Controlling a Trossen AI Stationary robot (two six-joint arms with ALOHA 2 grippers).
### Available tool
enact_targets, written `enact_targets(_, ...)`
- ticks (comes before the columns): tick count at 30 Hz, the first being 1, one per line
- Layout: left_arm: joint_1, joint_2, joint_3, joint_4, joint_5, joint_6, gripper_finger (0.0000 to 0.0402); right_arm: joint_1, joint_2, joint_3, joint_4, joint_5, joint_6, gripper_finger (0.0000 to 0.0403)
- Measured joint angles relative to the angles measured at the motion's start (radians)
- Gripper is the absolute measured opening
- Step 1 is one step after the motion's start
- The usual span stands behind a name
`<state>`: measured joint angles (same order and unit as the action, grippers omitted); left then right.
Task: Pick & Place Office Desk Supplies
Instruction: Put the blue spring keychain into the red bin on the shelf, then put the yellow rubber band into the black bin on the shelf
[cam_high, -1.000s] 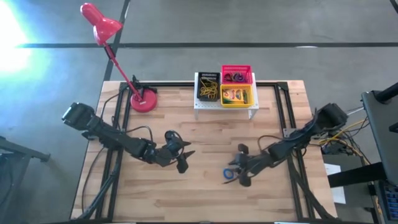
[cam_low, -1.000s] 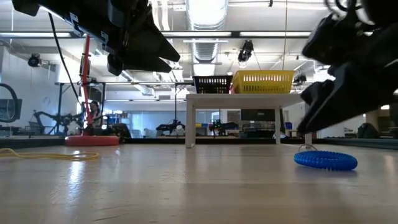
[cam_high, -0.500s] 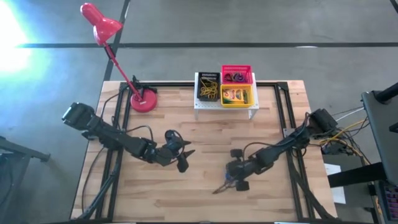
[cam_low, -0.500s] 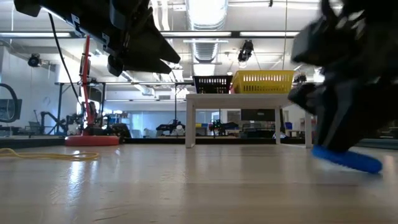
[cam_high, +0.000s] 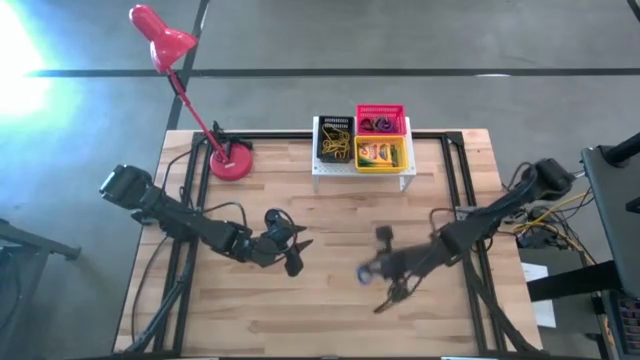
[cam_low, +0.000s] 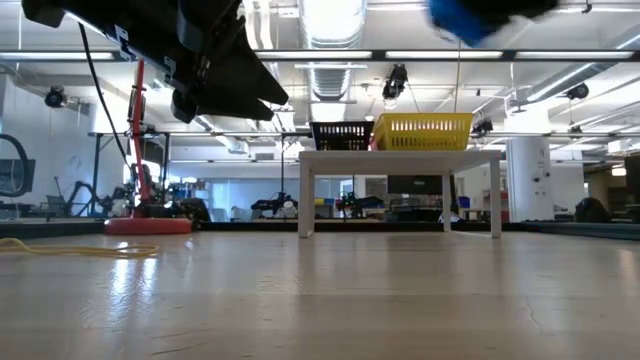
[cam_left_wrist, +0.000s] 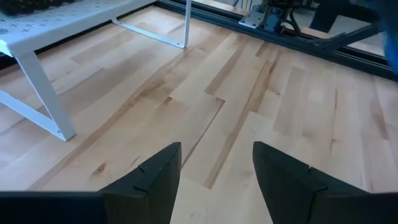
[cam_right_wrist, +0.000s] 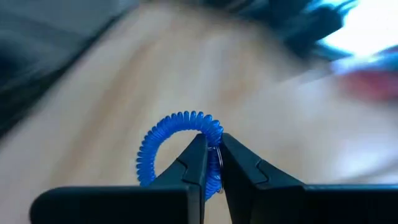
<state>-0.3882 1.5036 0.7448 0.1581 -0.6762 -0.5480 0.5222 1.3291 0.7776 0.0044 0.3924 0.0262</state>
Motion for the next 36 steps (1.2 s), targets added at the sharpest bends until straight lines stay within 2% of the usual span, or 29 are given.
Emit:
enact_targets(3, 0.0, 0.0, 0.0, 0.0, -0.005, 0.0, 0.0204, -0.081, -0.062, 0.002, 0.093, 0.308, -0.102, 0.0029)
enact_targets(4, 0.0, 0.0, 0.0, 0.0, -0.005, 0.001, 0.0204, -0.13, -0.084, 0.009, 0.095, 0.371, -0.138, 0.0029)
enact_targets(6, 0.0, 0.0, 0.0, 0.0, -0.005, 0.007, 0.0204, -0.262, -0.129, 0.033, 0.053, 0.401, -0.162, 0.0029)
enact_targets(8, 0.0, 0.0, 0.0, 0.0, -0.005, 0.015, 0.0204, -0.442, -0.166, 0.076, -0.002, 0.369, -0.112, 0.0029)
enact_targets(12, 0.0, 0.0, 0.0, 0.0, -0.005, 0.016, 0.0204, -0.817, -0.171, 0.162, -0.149, 0.238, -0.074, 0.0029)
enact_targets(14, 0.0, 0.0, 0.0, 0.0, -0.005, 0.016, 0.0204, -0.988, -0.146, 0.214, -0.239, 0.121, -0.032, 0.003)
enact_targets(17, 0.0, 0.0, 0.0, -0.001, -0.005, 0.016, 0.0204, -1.191, -0.097, 0.281, -0.342, -0.198, 0.034, 0.0041)
enact_targets(20, 0.0, 0.0, 0.0, -0.002, -0.005, 0.017, 0.0204, -1.324, -0.045, 0.312, -0.379, -0.493, 0.075, 0.0068)
enact_targets(22, 0.0, 0.0, 0.0, -0.002, -0.005, 0.016, 0.0204, -1.366, -0.025, 0.323, -0.375, -0.543, 0.076, 0.0091)
enact_targets(25, 0.0, 0.0, 0.0, -0.002, -0.005, 0.016, 0.0204, -1.39, -0.014, 0.324, -0.374, -0.47, 0.072, 0.0121)
enact_targets(29, -0.001, 0.0, 0.0, -0.002, -0.005, 0.004, 0.0204, -1.371, -0.068, 0.278, -0.358, -0.45, 0.04, 0.0144)
enact_targets(33, -0.001, 0.0, 0.0, -0.002, -0.005, 0.001, 0.0204, -1.242, -0.19, 0.186, -0.355, -0.453, 0.021, 0.015)
enact_targets(36, -0.001, 0.0, 0.0, -0.002, -0.005, 0.0, 0.0204, -1.051, -0.317, 0.085, -0.296, -0.449, 0.056, 0.0145)
